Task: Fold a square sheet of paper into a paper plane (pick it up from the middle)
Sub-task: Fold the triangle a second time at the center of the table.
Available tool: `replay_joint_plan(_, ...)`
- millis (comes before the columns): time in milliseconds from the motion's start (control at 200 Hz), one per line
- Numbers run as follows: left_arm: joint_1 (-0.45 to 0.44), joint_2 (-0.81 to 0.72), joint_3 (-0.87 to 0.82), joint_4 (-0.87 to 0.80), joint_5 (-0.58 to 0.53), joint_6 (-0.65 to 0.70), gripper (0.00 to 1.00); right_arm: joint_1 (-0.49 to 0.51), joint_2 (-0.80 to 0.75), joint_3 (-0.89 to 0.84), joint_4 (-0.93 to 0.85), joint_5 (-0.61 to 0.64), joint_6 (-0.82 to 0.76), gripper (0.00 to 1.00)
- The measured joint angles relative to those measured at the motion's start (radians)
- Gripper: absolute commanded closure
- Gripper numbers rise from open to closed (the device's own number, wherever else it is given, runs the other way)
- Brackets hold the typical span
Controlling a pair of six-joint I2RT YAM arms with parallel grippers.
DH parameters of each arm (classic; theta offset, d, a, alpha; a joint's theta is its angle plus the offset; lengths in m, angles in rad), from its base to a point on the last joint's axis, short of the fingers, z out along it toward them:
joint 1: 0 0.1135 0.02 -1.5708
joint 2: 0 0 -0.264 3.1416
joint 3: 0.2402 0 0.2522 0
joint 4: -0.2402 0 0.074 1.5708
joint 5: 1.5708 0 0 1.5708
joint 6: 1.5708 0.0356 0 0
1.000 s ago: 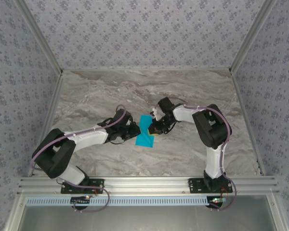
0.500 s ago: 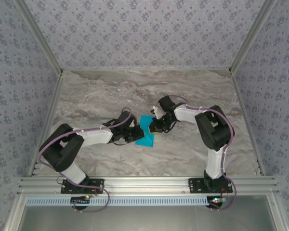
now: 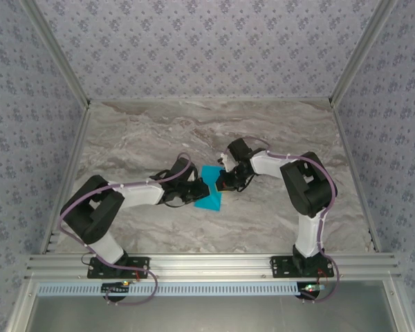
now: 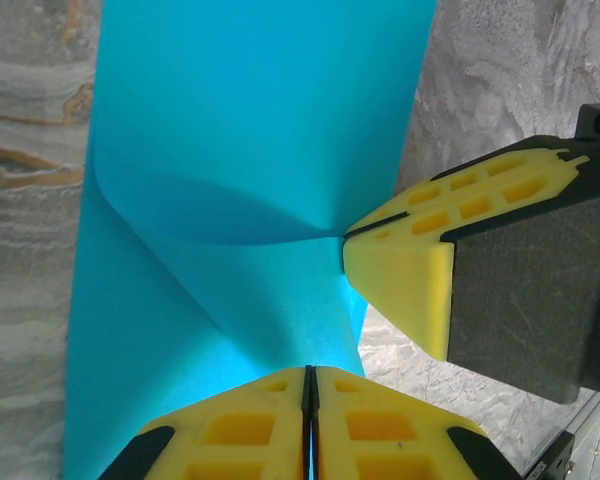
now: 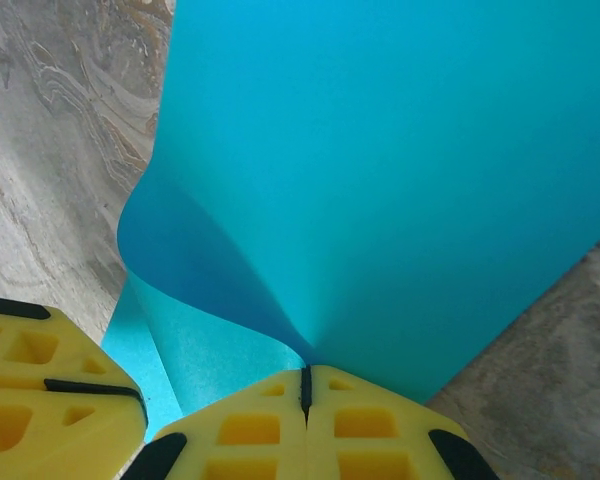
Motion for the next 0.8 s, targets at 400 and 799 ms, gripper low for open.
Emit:
replay_joint_plan(400,0.000,0.021,0.040,0.001,0.002,0.016,0.89,-0.001,-0.020,-0.010,-0.001,0.019,0.000,0.96)
replay_joint_plan(799,0.000,0.064,0.045,0.003,0.003,0.019,0.89,-0.011,-0.023,-0.014,-0.003,0.030,0.001,0.96)
